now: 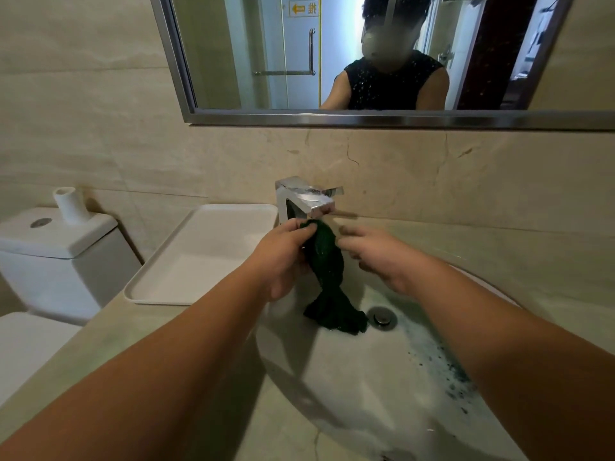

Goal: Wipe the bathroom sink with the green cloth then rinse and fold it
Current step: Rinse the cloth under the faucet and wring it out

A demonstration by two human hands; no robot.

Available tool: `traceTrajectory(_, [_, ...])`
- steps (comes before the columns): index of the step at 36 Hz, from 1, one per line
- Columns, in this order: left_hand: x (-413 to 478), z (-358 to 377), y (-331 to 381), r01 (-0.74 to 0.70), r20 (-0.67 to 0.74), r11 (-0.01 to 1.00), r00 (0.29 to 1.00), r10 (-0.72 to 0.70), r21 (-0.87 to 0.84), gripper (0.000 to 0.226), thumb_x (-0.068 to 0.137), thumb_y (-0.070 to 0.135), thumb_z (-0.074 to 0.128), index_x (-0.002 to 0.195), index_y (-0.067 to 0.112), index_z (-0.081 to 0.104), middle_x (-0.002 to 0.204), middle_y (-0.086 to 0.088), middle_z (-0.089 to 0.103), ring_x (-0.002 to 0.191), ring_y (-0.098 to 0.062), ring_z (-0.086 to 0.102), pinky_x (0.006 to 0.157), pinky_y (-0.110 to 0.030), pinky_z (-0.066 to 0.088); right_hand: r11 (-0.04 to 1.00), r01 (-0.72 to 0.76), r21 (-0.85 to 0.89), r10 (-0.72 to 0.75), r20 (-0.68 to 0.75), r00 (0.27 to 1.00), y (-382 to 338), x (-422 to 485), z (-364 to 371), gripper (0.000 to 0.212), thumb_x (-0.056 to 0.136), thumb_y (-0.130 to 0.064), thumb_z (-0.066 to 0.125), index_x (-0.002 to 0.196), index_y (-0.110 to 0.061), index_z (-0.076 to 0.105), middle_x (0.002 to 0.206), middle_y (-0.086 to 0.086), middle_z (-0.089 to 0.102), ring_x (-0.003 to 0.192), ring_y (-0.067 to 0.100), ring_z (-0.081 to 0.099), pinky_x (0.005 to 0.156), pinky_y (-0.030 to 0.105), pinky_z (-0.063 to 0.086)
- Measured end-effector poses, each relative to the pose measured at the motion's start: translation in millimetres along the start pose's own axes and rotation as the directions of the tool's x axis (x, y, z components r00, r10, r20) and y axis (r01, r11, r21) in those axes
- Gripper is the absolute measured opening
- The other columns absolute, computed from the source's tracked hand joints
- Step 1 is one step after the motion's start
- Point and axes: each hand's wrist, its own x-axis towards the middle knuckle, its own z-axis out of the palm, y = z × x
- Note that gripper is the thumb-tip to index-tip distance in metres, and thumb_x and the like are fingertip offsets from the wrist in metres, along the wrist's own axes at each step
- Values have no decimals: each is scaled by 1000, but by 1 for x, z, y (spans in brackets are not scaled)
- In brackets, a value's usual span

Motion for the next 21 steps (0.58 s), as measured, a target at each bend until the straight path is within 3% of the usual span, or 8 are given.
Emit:
traceTrajectory(2, [-1,0,1,7,-7,998,1000,-8,-69,21,110,15,53,123,10,69,116,-17,79,106,-31,76,88,-43,61,991,-75,110,65,92,994,10,5,3,49,91,-38,70,140,-31,61,131,-2,69,120,22,61,107,46,44])
traceTrajectory(4, [-2,-2,1,11,-31,993,999,-15,-114,25,110,16,52,128,10,67,121,-17,78,109,-31,76,87,-41,62,973,-100,209,70,147,987,16,8,1,38,89,-32,74,126,-27,71,118,5,75,112,25,66,95,43,48])
traceTrajectory(7, [-5,-6,5,12,-57,991,998,-19,-130,23,110,16,52,126,9,68,114,-16,80,102,-28,79,76,-36,63,984,-52,170,22,171,985,18,7,-4,17,88,-19,75,104,-16,77,104,15,78,99,32,72,84,47,57])
traceTrajectory(10, [-6,-10,7,-1,-71,996,997,-6,-91,21,110,16,55,122,8,69,108,-15,80,94,-25,80,70,-34,63,992,-12,126,-2,115,993,13,3,-11,10,95,-7,68,105,-6,71,99,19,67,74,23,66,60,32,60])
traceTrajectory(11, [-7,-10,8,0,-64,996,998,-6,-91,21,110,17,55,122,7,69,108,-16,80,94,-26,80,71,-34,63,995,-7,100,-5,121,993,12,1,-14,14,96,-8,68,110,-5,69,102,19,65,73,21,65,61,31,61])
traceTrajectory(14, [-10,-8,9,9,-15,993,1000,-11,-121,20,110,17,54,121,8,69,104,-16,80,91,-27,80,70,-36,63,1000,-23,9,21,230,973,9,-4,-16,29,95,-16,72,123,-15,67,116,15,69,85,23,70,83,39,62])
traceTrajectory(18, [-13,0,11,1,23,994,1000,2,-111,21,110,16,53,119,7,69,99,-15,79,88,-27,78,73,-38,62,999,-35,-41,44,240,970,7,-12,-6,22,98,-15,69,119,-14,64,106,17,74,77,21,72,67,32,63])
traceTrajectory(21, [-17,-4,13,-6,-2,999,1000,6,-43,18,107,13,58,120,4,67,101,-16,80,91,-27,79,72,-35,63,999,-43,-4,43,143,989,5,-11,-10,10,99,-16,66,108,-12,63,101,18,75,79,22,73,75,35,63])
